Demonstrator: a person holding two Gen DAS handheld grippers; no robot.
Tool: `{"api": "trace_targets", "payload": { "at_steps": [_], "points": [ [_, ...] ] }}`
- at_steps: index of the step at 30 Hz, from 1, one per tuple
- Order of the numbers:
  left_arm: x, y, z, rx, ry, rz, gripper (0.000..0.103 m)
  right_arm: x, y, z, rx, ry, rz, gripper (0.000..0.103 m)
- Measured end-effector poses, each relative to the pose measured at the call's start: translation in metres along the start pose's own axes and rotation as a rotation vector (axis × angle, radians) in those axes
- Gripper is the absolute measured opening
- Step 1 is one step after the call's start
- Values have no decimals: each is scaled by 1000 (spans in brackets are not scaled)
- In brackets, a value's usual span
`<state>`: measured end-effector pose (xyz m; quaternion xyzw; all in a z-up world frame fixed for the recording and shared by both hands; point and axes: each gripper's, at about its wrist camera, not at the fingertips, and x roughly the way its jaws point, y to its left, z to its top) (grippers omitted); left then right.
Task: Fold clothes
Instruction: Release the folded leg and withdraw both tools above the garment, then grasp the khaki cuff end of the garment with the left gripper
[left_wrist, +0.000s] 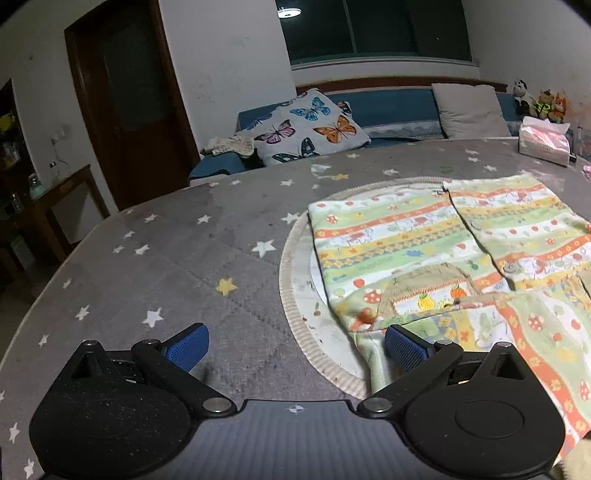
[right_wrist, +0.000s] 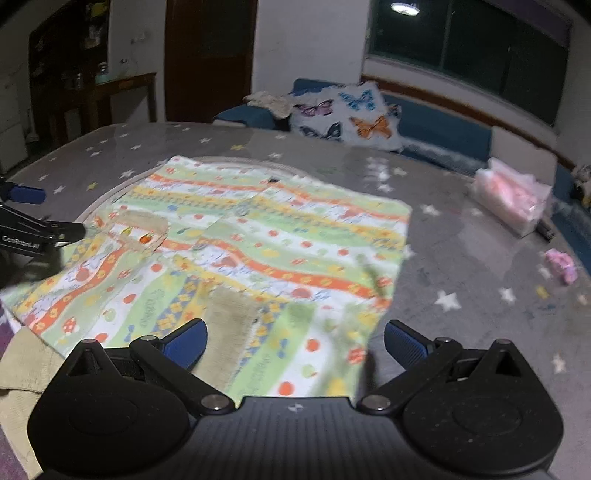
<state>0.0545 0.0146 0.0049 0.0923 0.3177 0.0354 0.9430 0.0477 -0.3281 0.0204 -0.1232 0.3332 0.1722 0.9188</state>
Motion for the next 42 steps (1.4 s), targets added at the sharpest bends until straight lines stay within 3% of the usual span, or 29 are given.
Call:
{"api": "trace_targets", "payload": {
  "at_steps": [5,10,17,23,26,31,36,42],
  "points": [
    [-14,-14,6,31,-46,-50,103,4,8,10,-20,-28,13,103],
    [-13,-35,5,113,-53,-89,103,23,6,10,-22,11,-12,103],
    [-23,-46,-1,183,-65,-114,103,3,-7,8,-6,-13,-17,103],
    [-39,-69,-8,261,-92,-181,103,-6,20,5,-98,-39,64,103],
    [-45,-74,-15,298,-98,-191,103,-2,23,-7,-136,-4,37,103],
    [-53,-71,-23,319,-104,-195,103,-18,8,-13,-90,-12,12,103],
    [-62,-67,-25,329,-124,-192,103,-23,16,-18,-115,-20,77,103],
    [-83,-43,-40,371,-129,-184,103,-26,12,-28,-124,3,72,103]
  ]
}}
